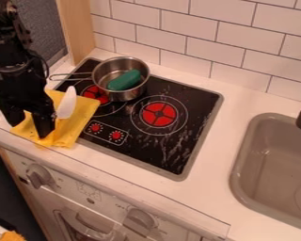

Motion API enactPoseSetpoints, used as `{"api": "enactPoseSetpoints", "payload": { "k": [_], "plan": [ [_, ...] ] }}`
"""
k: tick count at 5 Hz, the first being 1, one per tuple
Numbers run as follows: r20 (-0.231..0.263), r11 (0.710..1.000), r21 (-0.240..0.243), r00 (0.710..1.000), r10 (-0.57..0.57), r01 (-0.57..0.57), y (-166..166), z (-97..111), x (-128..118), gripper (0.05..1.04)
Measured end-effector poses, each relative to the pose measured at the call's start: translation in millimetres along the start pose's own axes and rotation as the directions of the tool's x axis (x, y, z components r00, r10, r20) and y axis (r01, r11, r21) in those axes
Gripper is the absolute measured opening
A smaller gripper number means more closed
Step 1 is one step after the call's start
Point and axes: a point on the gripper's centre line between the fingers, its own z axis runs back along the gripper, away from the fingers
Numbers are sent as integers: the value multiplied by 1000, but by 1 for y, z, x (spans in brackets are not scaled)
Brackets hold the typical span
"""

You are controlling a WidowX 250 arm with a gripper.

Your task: Moved the yellow handled knife to the edge of the right burner

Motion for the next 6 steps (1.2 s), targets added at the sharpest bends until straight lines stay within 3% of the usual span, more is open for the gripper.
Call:
{"api": "enactPoseSetpoints", "payload": {
  "k": [2, 3, 4, 5, 6],
  "plan": [
    [-20, 1000, 10, 1000, -2, 3, -2, -10, -5, 1001],
    [-21, 1000, -8, 1000, -2, 2, -8, -9, -4, 938],
    [-22, 1000, -14, 1000, -10, 10, -11, -9, -4, 668],
    [-21, 1000, 5, 1000, -12, 12, -11, -10, -3, 461],
    [-26, 1000, 9, 999, -19, 19, -13, -11, -4, 461]
  ]
}}
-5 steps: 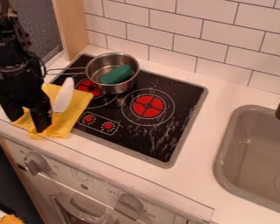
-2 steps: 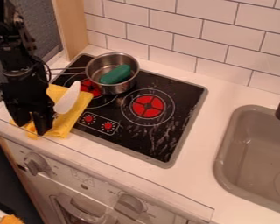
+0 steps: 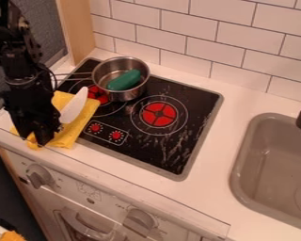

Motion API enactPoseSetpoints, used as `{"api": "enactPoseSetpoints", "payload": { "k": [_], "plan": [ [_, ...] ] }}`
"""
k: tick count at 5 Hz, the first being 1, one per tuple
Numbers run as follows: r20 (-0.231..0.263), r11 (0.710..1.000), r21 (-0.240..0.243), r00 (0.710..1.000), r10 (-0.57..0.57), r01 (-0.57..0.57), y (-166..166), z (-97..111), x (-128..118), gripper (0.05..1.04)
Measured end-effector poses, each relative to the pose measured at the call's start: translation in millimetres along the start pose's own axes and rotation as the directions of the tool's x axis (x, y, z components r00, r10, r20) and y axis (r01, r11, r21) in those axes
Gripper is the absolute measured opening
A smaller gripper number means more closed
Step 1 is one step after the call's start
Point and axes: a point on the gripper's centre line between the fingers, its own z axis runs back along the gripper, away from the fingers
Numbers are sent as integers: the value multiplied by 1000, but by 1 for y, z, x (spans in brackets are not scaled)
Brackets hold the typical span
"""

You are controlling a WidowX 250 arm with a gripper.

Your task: Moved the yellow handled knife to the edge of the right burner

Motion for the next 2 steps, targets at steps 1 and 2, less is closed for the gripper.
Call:
{"api": "enactPoseSetpoints", "payload": {
  "k": [1, 2],
  "plan": [
    [14, 1000, 4, 1000, -7, 7, -4, 14, -2, 460],
    [100, 1000, -17, 995, 22, -21, -17, 61, -3, 460]
  ]
}}
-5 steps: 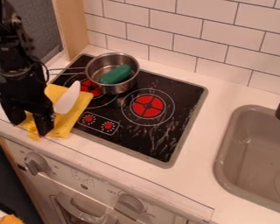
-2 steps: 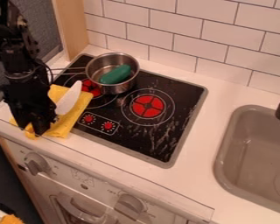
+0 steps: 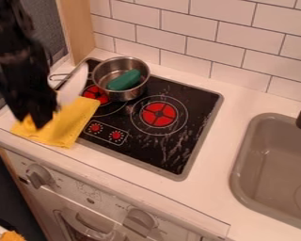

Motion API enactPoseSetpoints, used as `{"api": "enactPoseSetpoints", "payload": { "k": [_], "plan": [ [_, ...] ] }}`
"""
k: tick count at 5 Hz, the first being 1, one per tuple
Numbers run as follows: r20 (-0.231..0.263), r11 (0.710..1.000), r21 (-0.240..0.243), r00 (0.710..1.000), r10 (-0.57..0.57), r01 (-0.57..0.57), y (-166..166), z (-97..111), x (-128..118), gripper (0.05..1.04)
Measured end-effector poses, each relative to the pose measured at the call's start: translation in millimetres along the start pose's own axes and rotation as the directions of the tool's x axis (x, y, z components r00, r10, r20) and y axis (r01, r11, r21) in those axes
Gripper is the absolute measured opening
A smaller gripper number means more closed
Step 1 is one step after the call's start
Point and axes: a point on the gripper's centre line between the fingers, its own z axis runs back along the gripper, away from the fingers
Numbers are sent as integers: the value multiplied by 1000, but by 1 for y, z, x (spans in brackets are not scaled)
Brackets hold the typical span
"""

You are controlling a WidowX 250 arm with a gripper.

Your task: Moved the yellow handled knife to the edge of the right burner

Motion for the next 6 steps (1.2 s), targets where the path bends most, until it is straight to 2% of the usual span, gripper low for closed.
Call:
{"api": "enactPoseSetpoints", "payload": {
  "k": [1, 2, 3, 4, 6],
  "plan": [
    [-7, 997, -52, 998, -63, 62, -42, 9, 16, 460],
    [-43, 995, -59, 995, -87, 84, -76, -6, 42, 460],
    [-86, 995, -62, 993, -77, 72, -112, -29, 79, 460],
    [-80, 996, -54, 994, -69, 65, -132, -41, 103, 460],
    [-63, 998, -44, 997, -46, 43, -140, -54, 131, 460]
  ]
}}
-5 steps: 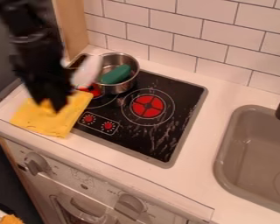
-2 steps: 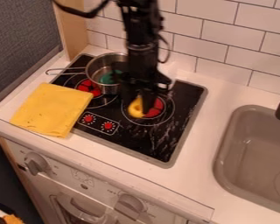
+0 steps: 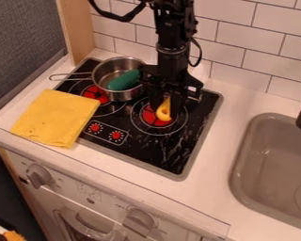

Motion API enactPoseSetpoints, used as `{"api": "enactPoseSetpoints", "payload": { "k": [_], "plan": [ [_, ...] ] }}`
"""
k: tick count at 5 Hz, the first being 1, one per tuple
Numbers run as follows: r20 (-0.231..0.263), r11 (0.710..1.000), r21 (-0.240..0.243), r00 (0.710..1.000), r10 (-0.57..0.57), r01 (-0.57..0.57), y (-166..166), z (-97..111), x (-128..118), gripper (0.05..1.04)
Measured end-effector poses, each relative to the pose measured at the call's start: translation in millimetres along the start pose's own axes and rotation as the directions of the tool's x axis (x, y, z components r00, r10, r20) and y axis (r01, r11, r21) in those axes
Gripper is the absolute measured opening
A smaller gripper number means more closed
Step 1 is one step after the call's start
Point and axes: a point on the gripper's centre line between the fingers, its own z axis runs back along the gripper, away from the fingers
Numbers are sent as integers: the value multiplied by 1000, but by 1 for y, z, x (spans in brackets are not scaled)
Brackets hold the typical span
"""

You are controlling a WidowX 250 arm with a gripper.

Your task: Moved the yellow handled knife to the edge of the right burner

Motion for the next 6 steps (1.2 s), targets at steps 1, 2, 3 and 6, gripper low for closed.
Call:
{"api": "enactPoseSetpoints", "payload": {
  "k": [1, 2, 3, 6],
  "plan": [
    [-1, 999, -36, 1000, 16, -16, -3, -3, 12, 460],
    [-11, 998, -52, 999, 46, -46, 2, 0, 15, 535],
    [-41, 998, -63, 999, 29, -32, 0, -6, 5, 839],
    [69, 999, -21, 997, 31, -30, 7, 32, -13, 1003]
  ]
}}
